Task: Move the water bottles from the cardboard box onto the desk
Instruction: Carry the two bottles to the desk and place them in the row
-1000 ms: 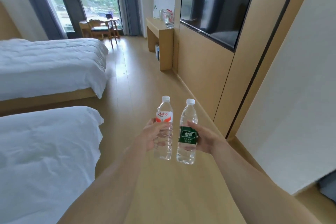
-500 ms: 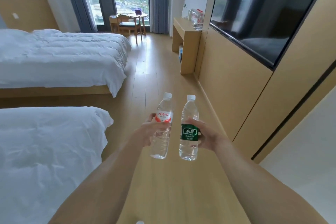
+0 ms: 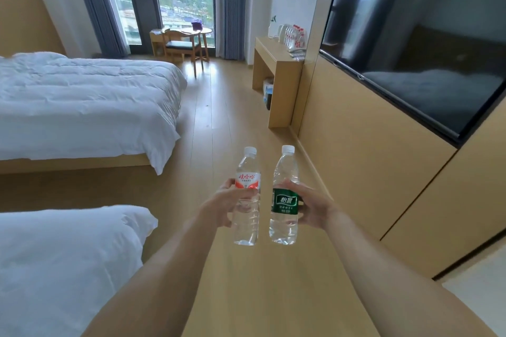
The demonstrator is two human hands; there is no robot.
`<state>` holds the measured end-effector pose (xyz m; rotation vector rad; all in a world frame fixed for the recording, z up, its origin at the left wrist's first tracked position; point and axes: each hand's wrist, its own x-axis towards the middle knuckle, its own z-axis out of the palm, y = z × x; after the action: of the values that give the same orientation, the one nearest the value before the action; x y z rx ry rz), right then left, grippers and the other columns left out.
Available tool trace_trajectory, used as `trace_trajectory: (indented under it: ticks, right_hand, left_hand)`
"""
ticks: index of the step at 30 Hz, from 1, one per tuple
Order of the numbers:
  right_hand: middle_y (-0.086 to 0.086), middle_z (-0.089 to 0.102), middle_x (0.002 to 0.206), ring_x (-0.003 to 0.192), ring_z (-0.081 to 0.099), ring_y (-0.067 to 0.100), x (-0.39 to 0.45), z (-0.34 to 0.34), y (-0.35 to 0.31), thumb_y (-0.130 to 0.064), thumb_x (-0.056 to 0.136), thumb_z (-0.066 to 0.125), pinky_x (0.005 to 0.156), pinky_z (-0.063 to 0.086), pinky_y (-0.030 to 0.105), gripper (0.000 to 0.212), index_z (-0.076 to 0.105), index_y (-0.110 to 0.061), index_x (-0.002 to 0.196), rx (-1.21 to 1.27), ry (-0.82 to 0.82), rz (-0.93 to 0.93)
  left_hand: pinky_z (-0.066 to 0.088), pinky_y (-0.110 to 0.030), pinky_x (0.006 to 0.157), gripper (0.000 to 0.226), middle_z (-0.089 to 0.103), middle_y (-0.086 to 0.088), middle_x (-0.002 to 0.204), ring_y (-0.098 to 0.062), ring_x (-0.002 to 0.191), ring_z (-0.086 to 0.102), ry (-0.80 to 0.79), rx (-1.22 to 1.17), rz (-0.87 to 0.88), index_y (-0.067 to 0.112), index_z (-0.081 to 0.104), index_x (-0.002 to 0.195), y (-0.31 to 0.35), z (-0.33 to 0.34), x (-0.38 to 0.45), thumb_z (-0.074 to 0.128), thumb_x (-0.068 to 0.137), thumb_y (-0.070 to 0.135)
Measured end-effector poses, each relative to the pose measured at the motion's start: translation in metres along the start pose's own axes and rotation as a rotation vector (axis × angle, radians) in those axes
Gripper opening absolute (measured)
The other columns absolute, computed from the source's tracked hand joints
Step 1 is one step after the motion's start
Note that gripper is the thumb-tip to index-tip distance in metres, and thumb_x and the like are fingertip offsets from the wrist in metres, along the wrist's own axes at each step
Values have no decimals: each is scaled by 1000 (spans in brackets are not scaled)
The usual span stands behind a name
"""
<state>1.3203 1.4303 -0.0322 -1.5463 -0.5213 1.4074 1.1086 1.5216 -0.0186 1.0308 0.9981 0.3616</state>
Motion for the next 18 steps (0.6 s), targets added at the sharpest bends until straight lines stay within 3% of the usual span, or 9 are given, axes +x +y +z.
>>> trace_trajectory:
  ticks: [3,7,10,14,18]
  right_hand:
    - [11,67,128,120,62,35,41,16,-34,-47,86,75,91,56,57,50,64,-26,129,17,7,-7]
    - [10,67,129,122,61,35,86,27,-65,-47,87,73,77,58,48,48,65,-26,129,22,-2,1]
    - [11,67,129,120,62,36,123,32,-87,-47,89,71,78,58,48,49,64,-23,131,8,-21,11]
    - [14,67,128,120,62,37,177,33,-111,-46,89,71,87,57,54,51,63,-18,131,5,-36,7]
    - [15,71,121,113,66,36,239,30,-143,-46,88,72,81,58,52,52,64,-15,130,-13,-79,-1]
  left_hand:
    - [44,-75,91,55,70,-10,121,-35,114,68,12,25,-9,27,56,120,38,-25,42,89,76,25]
    - [46,-76,84,68,72,-6,117,-31,104,72,-13,37,-8,29,58,116,72,-47,90,96,60,33]
    - [48,-76,82,76,74,-4,113,-32,107,71,-5,47,-15,32,58,115,96,-59,124,98,50,36]
    - [46,-76,84,66,73,-6,116,-35,113,68,0,34,-7,34,56,117,121,-69,166,95,64,28]
    - [44,-77,88,68,71,-8,119,-35,112,68,18,70,17,30,53,124,154,-75,211,91,68,24]
